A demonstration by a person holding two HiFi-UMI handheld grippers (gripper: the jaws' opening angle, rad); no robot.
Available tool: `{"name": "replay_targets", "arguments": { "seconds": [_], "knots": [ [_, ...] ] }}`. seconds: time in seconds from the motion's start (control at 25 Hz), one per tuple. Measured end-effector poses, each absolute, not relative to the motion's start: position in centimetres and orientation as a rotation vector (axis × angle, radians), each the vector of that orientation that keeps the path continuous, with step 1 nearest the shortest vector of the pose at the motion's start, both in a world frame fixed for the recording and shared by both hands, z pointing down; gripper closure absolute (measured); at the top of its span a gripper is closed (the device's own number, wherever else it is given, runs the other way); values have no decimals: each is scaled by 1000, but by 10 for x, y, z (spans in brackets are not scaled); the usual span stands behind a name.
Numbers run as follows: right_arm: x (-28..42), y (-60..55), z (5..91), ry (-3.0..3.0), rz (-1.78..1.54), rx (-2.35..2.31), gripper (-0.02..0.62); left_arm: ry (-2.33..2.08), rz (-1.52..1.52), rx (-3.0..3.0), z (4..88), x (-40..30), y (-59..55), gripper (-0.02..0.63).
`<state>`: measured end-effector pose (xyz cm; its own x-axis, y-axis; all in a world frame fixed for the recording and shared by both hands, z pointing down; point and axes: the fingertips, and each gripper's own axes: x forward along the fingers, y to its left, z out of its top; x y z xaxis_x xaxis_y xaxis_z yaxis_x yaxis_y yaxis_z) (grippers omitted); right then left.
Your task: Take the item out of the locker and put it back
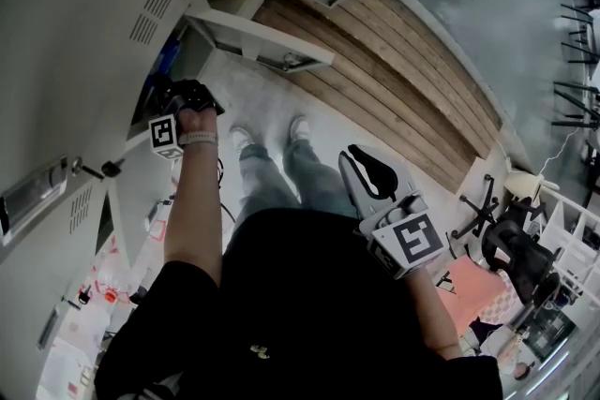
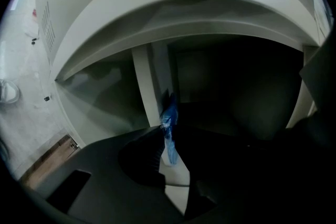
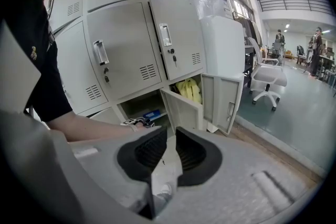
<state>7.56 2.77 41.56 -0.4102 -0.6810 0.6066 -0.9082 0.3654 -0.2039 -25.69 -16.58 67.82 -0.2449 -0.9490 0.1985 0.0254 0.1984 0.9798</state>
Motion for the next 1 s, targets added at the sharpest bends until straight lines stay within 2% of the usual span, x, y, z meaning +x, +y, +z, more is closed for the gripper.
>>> {"name": "replay_targets", "arguments": {
  "seconds": [0.52, 0.6, 0.64, 0.68, 1.0],
  "knots": [
    [73, 29, 416, -2221, 732, 1382, 546, -1451, -1268, 953, 669, -260, -173, 462],
    [72, 29, 415, -2226, 730, 1380, 546, -1439, -1266, 939, 669, -257, -173, 408],
    [72, 29, 415, -2228, 730, 1380, 546, -1440, -1254, 930, 674, -258, -172, 356],
    [72, 29, 415, -2230, 730, 1379, 546, -1449, -1235, 933, 683, -260, -170, 348],
    [75, 28, 412, -2255, 729, 1383, 546, -1404, -1169, 968, 684, -242, -153, 350]
  ]
}}
